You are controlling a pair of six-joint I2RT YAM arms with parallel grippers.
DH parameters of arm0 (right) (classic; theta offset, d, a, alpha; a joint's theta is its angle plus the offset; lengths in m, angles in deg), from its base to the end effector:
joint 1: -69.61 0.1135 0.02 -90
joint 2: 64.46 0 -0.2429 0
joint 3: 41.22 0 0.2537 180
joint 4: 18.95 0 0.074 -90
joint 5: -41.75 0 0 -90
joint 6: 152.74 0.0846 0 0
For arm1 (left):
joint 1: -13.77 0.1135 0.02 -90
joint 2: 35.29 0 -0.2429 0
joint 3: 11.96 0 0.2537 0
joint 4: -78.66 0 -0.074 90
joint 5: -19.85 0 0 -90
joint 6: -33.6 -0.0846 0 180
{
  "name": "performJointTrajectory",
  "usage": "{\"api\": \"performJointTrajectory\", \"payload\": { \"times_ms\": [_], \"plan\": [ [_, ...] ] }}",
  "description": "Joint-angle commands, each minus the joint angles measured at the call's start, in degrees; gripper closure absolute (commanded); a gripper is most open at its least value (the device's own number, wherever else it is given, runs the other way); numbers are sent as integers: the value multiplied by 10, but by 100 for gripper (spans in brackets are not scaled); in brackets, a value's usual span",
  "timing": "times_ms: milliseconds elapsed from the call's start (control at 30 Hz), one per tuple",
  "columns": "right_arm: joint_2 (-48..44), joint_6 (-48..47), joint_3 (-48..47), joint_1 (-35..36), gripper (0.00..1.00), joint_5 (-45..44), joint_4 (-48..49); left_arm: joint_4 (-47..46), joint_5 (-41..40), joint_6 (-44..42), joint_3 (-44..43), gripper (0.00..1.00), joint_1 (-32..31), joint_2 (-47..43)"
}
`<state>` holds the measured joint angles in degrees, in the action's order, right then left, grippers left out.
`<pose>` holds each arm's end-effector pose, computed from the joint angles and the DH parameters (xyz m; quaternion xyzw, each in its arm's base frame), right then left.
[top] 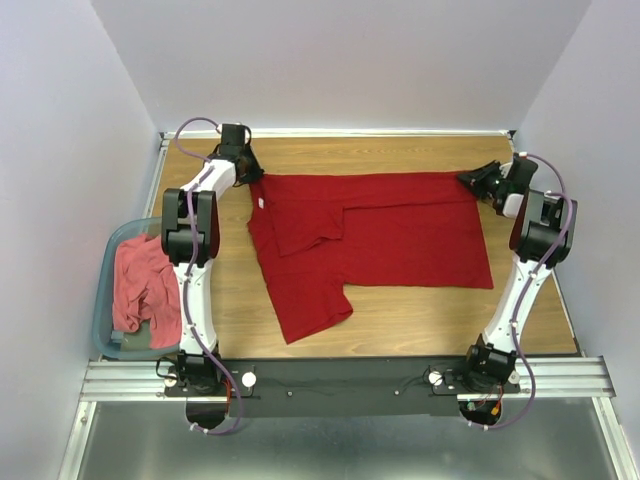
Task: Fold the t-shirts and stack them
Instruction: Fold the tshirt
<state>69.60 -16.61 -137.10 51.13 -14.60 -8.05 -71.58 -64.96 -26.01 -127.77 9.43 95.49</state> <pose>0.5049 -0.1193 0.0650 0.3095 0.7713 0.3590 0.4246 0.5341 -0.0482 0.1205 -0.1908 0.9022 -0.1546 0.3545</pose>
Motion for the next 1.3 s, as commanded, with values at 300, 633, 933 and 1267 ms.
{"api": "performJointTrajectory", "payload": {
  "times_ms": [300, 633, 933, 1267],
  "plan": [
    [7, -59, -74, -12, 60, -30, -95, 19, 12, -9, -77, 49, 1, 9],
    [-209, -174, 40, 34, 41, -139, -261, -10, -105, -38, 155, 30, -45, -263],
    [-447, -249, 205, 171, 36, -296, -460, 17, -208, -1, 466, 30, -196, -489],
    [-650, -234, 381, 269, 35, -286, -507, 19, -210, 47, 561, 37, -231, -523]
  ]
}}
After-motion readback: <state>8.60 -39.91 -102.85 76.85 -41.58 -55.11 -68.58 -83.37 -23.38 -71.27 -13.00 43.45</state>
